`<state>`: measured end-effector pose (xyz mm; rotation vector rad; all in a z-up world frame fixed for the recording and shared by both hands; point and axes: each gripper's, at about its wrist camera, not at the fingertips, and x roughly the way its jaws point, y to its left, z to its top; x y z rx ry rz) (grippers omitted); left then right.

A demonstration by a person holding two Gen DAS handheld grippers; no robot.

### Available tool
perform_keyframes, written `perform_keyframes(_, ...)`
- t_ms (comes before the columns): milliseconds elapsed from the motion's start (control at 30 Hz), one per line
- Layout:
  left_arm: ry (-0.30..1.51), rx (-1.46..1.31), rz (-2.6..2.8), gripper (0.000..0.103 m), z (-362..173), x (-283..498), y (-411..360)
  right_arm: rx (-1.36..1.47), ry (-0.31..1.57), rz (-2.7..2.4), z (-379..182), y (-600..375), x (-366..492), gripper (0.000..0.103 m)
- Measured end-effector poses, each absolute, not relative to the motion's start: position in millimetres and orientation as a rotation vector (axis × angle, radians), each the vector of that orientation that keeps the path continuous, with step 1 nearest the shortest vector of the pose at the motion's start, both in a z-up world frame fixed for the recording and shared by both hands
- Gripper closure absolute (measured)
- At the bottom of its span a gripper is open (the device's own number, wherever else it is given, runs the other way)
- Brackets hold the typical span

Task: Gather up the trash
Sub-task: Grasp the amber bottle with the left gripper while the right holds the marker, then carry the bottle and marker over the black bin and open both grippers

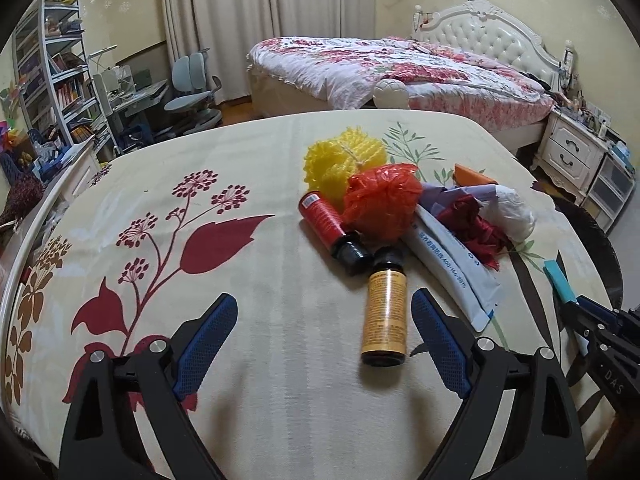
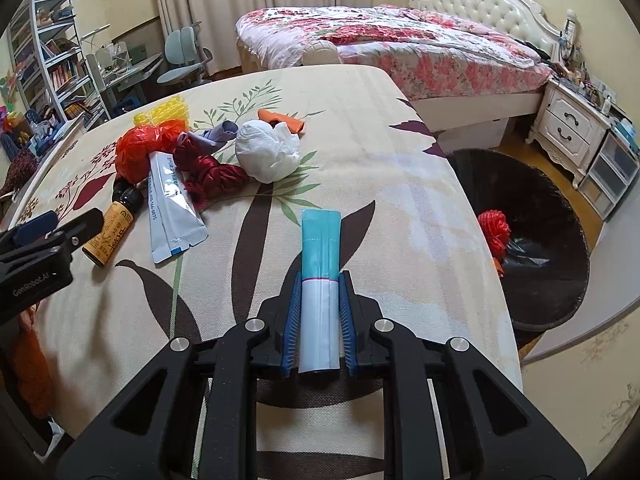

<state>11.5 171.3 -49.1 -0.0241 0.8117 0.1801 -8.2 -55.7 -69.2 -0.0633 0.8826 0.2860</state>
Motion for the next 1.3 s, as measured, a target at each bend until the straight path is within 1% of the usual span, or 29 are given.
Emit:
perform_keyframes(33,0.825,-0.026,0.167,0.023,-51.5,14.4,169.2,-0.061,0.882,0.285,-69.2,-56.6,-8.0,0.085)
perform_keyframes(100,0.857,-0.025,0.146,0.036,-57.5,20.2,165.3,-0.057,0.880,0.287,-69.7,-57.2,-8.5,0.085)
perform_keyframes(167,0.876,-0.020,0.135,0.039,-61.4,22.7,162.2,-0.056,0.879,0.289,-70.0,-58.1,-8.1,0.085)
perform_keyframes(200,0.882,-0.014,0.130,0.047,-62.9,23.6,160.9,-0.054,0.879,0.291,-70.0,-58.3,-8.1,0.085)
perform_keyframes(233,0.886,-0.014,0.122,0.051,-64.1,23.1,160.6,-0.053,0.878,0.293,-70.2,-58.6,-8.2,0.085)
perform_keyframes(267,0.889,-0.017,0.113,0.062,-65.3,21.6,160.9,-0.053,0.877,0.293,-70.0,-58.6,-8.9,0.085)
perform_keyframes(300,0.886,-0.017,0.112,0.067,-65.8,20.3,160.5,-0.053,0.876,0.293,-70.0,-58.6,-8.9,0.085)
perform_keyframes(333,0.881,-0.013,0.109,0.069,-65.5,19.0,160.1,-0.052,0.876,0.294,-70.0,-58.6,-8.9,0.085)
perform_keyframes(367,0.876,-0.012,0.104,0.076,-65.3,17.5,159.4,-0.052,0.875,0.295,-69.7,-58.9,-9.0,0.085)
perform_keyframes(567,0.849,-0.020,0.104,0.076,-62.0,8.0,156.7,-0.037,0.869,0.294,-68.2,-64.3,-9.2,0.087)
perform_keyframes(900,0.770,-0.035,0.077,0.076,-39.3,-7.6,140.8,-0.021,0.822,0.281,-55.7,-75.7,-12.3,0.088)
perform_keyframes(1100,0.715,-0.035,0.024,0.076,-21.3,-5.6,118.2,-0.007,0.774,0.243,-39.7,-93.5,-9.1,0.088)
perform_keyframes(1300,0.674,-0.020,-0.036,0.076,-11.4,13.4,83.9,0.011,0.730,0.162,-29.0,-124.7,4.6,0.088)
